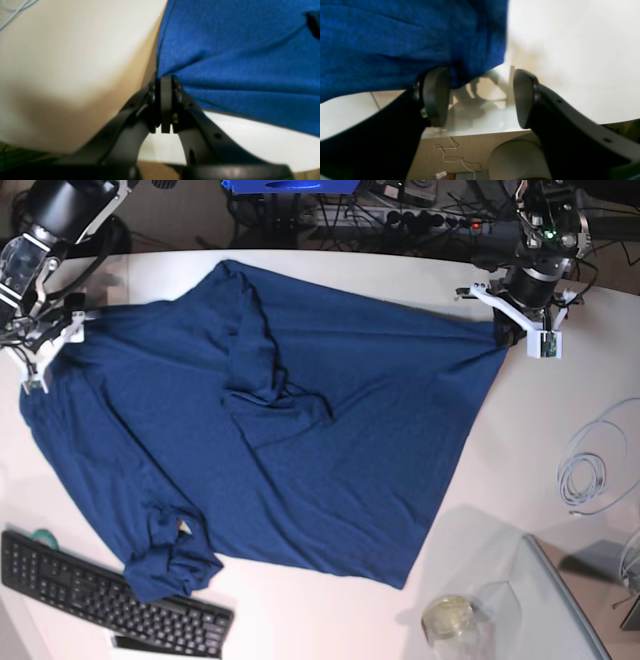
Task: Layout the t-shirt on the table in an organized manner, then fold the t-shirt properly
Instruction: 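Release and regrasp the shirt edges with both grippers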
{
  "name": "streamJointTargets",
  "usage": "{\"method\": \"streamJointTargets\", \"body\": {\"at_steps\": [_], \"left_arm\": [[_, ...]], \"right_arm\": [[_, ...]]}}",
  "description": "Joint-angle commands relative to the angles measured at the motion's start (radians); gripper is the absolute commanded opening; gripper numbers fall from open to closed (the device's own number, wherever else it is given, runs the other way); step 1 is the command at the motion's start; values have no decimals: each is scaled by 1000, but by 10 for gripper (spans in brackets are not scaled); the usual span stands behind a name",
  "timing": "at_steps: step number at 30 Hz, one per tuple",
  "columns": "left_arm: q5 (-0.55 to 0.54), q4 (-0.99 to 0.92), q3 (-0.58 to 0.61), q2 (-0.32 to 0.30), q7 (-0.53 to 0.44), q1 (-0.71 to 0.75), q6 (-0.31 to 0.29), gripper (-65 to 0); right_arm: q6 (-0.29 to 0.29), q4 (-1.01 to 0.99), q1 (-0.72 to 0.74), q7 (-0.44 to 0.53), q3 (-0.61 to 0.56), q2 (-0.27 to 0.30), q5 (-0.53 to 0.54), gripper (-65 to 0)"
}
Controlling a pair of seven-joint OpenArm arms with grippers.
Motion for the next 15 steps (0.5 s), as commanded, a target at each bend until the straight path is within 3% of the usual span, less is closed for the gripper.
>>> {"method": "streamJointTargets", "body": {"at_steps": [1,8,13,14,15], "left_arm": [[-4,16,-5,-7,-19,13,4,-650],[-4,16,-5,-5,-19,39,4,-650],[-6,11,-6,-4,-19,54,4,-650],[-6,13,-6,-4,-19,57,4,-615],[-6,13,-6,-2,-19,57,4,-533]], "right_arm": [[-1,40,8,7,6,15,0,-275],[-2,168,14,5,-2,12,-3,-275],[-4,163,97,7,-6,29,-3,-273],[-4,160,115,7,-23,40,-3,-273],[-4,142,132,7,-51,50,-3,-273]]}}
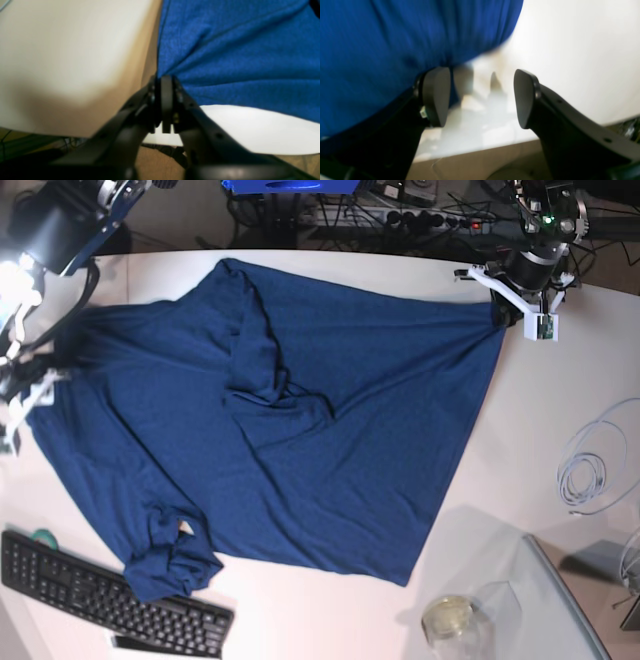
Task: Layout the t-shirt on the table in an organized manner, then fold the t-shirt properly
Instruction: 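Release and regrasp the shirt edges with both grippers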
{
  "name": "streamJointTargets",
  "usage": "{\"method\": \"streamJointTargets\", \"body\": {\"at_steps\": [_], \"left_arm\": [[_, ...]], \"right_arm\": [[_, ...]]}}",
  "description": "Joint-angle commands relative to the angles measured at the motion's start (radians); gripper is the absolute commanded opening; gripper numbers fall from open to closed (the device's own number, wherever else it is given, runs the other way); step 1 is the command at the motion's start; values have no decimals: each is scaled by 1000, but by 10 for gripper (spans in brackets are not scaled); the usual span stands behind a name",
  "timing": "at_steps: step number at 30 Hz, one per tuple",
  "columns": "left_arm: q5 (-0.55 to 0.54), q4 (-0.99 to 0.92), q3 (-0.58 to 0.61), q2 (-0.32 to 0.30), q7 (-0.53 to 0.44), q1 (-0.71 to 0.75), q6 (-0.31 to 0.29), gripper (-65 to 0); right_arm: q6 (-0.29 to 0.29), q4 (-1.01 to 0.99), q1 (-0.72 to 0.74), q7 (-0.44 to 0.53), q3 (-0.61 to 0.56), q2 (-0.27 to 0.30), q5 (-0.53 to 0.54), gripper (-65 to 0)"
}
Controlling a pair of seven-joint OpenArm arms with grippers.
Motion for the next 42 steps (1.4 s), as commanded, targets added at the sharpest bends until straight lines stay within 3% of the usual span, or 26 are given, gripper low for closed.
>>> {"method": "streamJointTargets", "body": {"at_steps": [1,4,6,10,12,13,15,17,19,20,24,29,34,36,40,42], "left_arm": [[-5,14,-5,-4,-17,7,4,-457],[-10,21,-46,2,-17,37,5,-230],[-5,46,-134,48,-17,42,5,-140],[-11,167,-344,174,-17,33,2,-102],[-13,192,-292,176,-19,30,0,-135],[-11,184,-237,166,-20,13,0,-197],[-4,147,-138,137,-19,-35,0,-397],[-4,114,-65,120,-19,-76,2,-650],[-4,68,-20,103,-19,-139,2,-650],[-2,41,-5,97,-19,-167,2,-650],[-2,-160,12,67,-19,-300,4,-650],[53,-345,12,30,-27,-369,4,-650],[159,-370,10,31,-30,-372,4,-650],[162,-365,9,31,-30,-368,4,-650],[165,-345,-20,34,-30,-374,4,-650],[157,-290,-26,36,-24,-366,4,-650]], "right_arm": [[-1,-16,28,9,-24,26,2,-273],[-1,-140,86,54,-75,64,2,-273],[-23,-229,120,126,-81,72,2,-273],[-78,-406,166,236,-87,115,2,-275],[-81,-466,178,284,-85,132,2,-284],[-81,-493,179,304,-85,141,2,-311],[-81,-533,184,331,-85,147,2,-414],[-82,-539,189,338,-85,147,2,-539],[-84,-561,189,338,-85,147,2,-650],[-89,-576,192,338,-85,147,2,-650],[-194,-694,225,399,-88,168,2,-629],[-205,-920,328,476,-90,221,2,-629],[-207,-1115,434,595,-101,270,0,-623],[-213,-1164,469,615,-167,287,0,-623],[-345,-1187,499,669,-291,290,2,-621],[-354,-1184,511,678,-305,290,5,-621]]}}
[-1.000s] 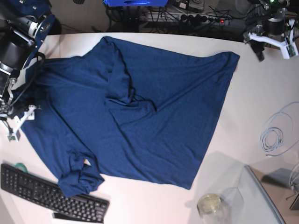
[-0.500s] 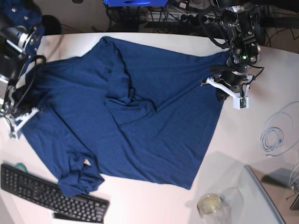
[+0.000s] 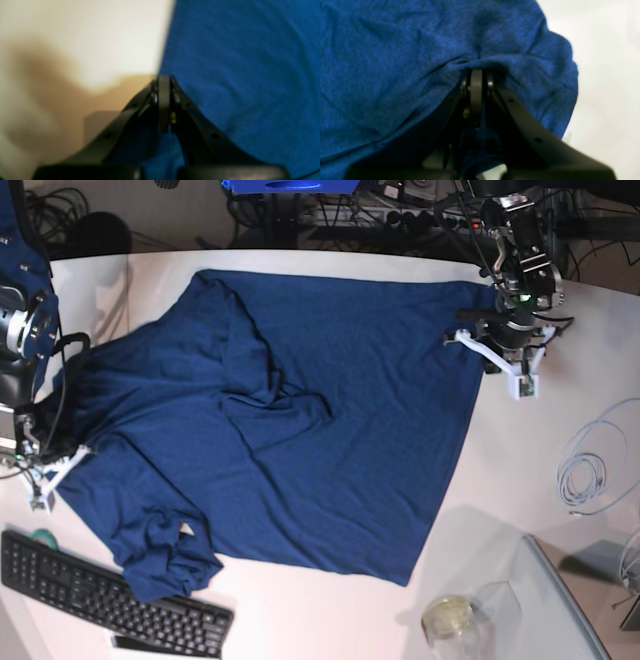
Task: Layout the t-shirt on the table in an organized manner, then fold the t-shirt properly
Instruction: 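Release and regrasp the shirt edges with both grippers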
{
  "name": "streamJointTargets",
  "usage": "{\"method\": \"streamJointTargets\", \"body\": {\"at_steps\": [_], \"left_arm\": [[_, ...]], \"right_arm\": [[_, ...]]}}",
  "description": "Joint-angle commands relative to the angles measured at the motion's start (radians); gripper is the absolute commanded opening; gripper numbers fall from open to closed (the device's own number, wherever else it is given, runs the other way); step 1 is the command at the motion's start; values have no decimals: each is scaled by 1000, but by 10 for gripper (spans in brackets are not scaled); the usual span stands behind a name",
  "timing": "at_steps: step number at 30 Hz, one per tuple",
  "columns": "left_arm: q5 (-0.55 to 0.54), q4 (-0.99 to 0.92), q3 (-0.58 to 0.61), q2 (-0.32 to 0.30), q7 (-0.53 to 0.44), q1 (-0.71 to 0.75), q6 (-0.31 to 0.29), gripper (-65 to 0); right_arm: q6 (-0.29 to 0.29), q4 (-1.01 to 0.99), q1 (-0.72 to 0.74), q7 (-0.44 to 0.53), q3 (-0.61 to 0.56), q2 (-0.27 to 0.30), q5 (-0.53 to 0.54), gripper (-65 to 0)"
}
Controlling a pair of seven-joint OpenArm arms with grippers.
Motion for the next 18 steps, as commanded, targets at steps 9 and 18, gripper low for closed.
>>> {"method": "streamJointTargets", "body": {"at_steps": [9,18], "left_arm": [[-2,269,-44,1,-25,107,-3,-650],[-1,186,-64,-21,-28,121,-6,-650]], "right_arm": [[196,894,-335,-300,-40,-114,5,-518],[316,1140,-562,-454,-337,-140,3,-117]]}}
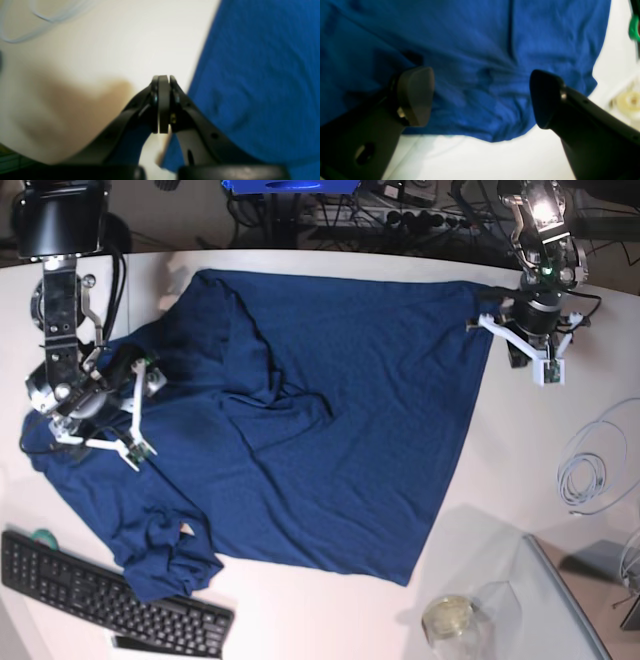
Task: Layout the t-shirt on the table in an organized manner, then fold the t-shirt properly
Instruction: 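Release and regrasp the shirt edges with both grippers, then hold the shirt edges with both grippers and pull them apart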
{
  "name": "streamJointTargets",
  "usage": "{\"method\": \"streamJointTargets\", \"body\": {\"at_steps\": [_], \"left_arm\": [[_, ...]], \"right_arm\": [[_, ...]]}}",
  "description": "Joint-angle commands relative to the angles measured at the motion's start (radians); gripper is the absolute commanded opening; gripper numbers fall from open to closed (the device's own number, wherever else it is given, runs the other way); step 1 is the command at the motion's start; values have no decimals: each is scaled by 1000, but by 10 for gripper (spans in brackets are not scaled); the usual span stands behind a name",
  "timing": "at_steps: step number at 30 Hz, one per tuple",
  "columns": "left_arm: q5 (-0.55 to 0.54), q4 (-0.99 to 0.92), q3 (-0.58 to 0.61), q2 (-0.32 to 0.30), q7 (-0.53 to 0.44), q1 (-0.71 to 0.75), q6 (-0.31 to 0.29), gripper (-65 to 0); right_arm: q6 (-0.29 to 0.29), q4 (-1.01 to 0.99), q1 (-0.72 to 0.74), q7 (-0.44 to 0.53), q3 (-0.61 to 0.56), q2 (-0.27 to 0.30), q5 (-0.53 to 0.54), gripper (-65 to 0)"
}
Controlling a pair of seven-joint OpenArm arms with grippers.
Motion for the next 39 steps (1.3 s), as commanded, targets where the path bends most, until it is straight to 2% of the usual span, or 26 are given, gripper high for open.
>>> {"method": "streamJointTargets", "body": {"at_steps": [1,7,11,14,17,18,24,32,35,39], "left_arm": [[2,7,-7,-15,-20,-3,12,-650],[2,-27,-7,-27,-20,-5,12,-650],[2,-27,-7,-27,-20,-6,12,-650],[2,-27,-7,-27,-20,-6,12,-650],[2,-27,-7,-27,-20,-12,12,-650],[2,-27,-7,-27,-20,-18,12,-650],[2,-27,-4,-27,-17,-35,12,-650],[2,-30,157,-24,-14,-90,17,-650],[2,-63,234,-21,-14,-141,17,-650],[1,-209,321,-21,-20,-245,18,-650]], "right_arm": [[0,-17,4,4,-3,-2,2,-131],[37,-104,18,15,-3,-6,3,-195],[60,-104,15,10,1,-9,5,-285],[60,-107,14,9,1,-9,5,-429],[60,-104,14,-36,4,-9,5,-632],[60,-101,14,-48,4,-9,5,-650],[60,18,-34,-108,6,-9,5,-642],[60,264,-183,-209,7,-9,7,-642],[60,296,-230,-214,55,-11,7,-642],[60,293,-264,-208,149,-25,7,-642]]}}
